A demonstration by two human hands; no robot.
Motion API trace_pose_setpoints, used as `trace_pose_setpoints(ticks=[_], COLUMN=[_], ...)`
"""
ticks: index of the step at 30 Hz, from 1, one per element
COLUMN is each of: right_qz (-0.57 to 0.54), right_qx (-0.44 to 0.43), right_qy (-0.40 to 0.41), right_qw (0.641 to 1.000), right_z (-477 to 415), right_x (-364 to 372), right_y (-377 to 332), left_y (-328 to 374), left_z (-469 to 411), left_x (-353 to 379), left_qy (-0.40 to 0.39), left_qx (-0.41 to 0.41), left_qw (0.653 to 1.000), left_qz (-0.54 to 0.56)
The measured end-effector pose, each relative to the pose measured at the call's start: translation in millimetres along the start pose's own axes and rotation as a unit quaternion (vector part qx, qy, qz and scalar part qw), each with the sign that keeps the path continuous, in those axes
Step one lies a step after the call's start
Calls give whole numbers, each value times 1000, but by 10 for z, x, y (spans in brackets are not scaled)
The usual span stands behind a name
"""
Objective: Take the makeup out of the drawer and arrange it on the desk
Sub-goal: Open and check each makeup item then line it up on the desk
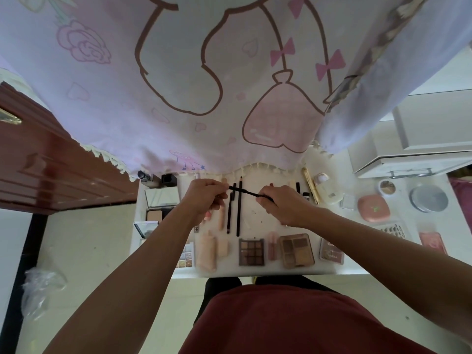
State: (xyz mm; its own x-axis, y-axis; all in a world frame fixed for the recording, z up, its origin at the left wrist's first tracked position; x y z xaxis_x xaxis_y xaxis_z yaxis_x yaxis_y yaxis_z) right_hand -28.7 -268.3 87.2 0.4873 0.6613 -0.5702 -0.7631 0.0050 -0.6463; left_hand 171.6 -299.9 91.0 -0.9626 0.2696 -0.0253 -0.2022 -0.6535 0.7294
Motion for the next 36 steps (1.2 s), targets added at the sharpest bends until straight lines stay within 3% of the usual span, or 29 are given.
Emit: trace_pose_setpoints(ticks=[5,11,18,26,31,36], right_qz=[-12,-123,-227,-240,-256,-213], right_qx=[36,114,166,193,194,213], right_qy=[18,78,104,89,74,62], right_qw=[999,983,954,947,944,951], right_z=[40,43,55,-49,-320,-552], right_x=[43,132,365,549,558,589], right_y=[323,645,870,964,842,763], left_y=[-148,-233,-150,-9,-3,114], left_z=[-104,-403,-1031,-1484,-1564,-1445], left_x=[-92,51,373,626,591,395], left_qy=[38,32,-22,-49,-37,10], left_qx=[-15,-26,3,9,13,29], left_qw=[998,989,883,789,805,866], left_qz=[50,-139,-469,-612,-593,-500])
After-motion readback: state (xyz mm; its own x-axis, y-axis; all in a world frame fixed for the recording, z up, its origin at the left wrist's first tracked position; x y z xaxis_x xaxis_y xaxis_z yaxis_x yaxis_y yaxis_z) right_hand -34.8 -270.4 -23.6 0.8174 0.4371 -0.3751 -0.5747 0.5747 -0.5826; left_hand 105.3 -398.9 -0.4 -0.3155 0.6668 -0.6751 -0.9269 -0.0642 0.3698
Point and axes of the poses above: each hand's wrist, its own z-axis away from the middle knuckle, its own x-axis out of the palm, y = z × x, the point moved 5 cm from there along -z, towards the middle knuckle, and after that the axes turned 10 degrees about -y, right-handed, at the moved point
